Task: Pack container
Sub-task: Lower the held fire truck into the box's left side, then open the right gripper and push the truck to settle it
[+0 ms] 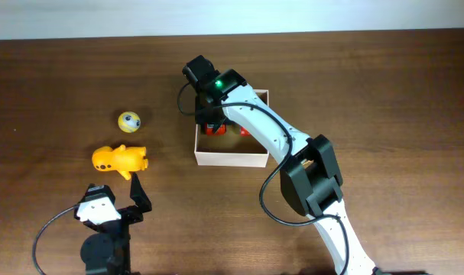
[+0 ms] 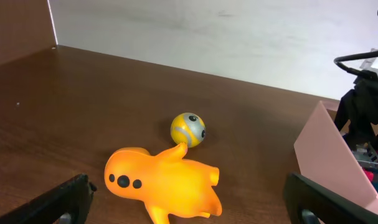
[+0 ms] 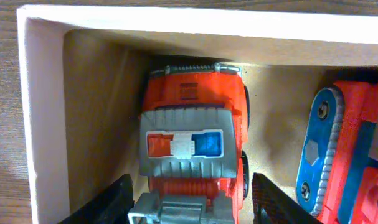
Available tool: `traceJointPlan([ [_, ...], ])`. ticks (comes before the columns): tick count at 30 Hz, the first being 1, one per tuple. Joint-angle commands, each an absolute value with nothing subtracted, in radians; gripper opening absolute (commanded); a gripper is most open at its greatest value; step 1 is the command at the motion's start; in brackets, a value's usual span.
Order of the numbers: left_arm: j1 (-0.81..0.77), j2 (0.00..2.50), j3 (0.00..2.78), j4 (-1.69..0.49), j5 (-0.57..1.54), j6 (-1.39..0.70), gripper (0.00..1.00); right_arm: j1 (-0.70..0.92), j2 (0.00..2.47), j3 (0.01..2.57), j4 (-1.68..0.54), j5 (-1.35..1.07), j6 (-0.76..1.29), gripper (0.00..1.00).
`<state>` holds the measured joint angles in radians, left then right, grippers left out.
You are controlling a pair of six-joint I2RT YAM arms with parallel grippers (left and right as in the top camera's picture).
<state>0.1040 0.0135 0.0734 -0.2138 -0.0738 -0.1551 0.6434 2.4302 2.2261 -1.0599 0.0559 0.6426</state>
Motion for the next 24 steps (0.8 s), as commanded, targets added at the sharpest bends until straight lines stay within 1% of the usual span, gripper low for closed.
traceJointPlan([
  [1,0.105,0.005,0.064,-0.211,-0.059,-0.157,0.99,0.654,2.432,2.225,-1.057,0.076,0.640,0.56],
  [5,0.105,0.005,0.064,-0.211,-0.059,-0.156,0.99,0.654,2.432,2.226,-1.050,0.073,0.633,0.57],
  [6,0.105,0.005,0.064,-0.211,-0.059,-0.156,0.99,0.653,2.430,2.231,-1.050,0.070,0.633,0.59],
  [8,0.105,0.005,0.064,-0.211,-0.059,-0.156,0.99,0.653,2.428,2.247,-1.051,0.055,0.607,0.60],
  [14,0.105,0.005,0.064,-0.211,-0.059,-0.156,0.99,0.651,2.399,2.310,-1.071,0.065,0.554,0.66],
  [24,0.105,0.005,0.064,-0.211,-0.059,-0.156,0.99,0.607,2.381,2.362,-1.183,0.064,0.488,0.67],
])
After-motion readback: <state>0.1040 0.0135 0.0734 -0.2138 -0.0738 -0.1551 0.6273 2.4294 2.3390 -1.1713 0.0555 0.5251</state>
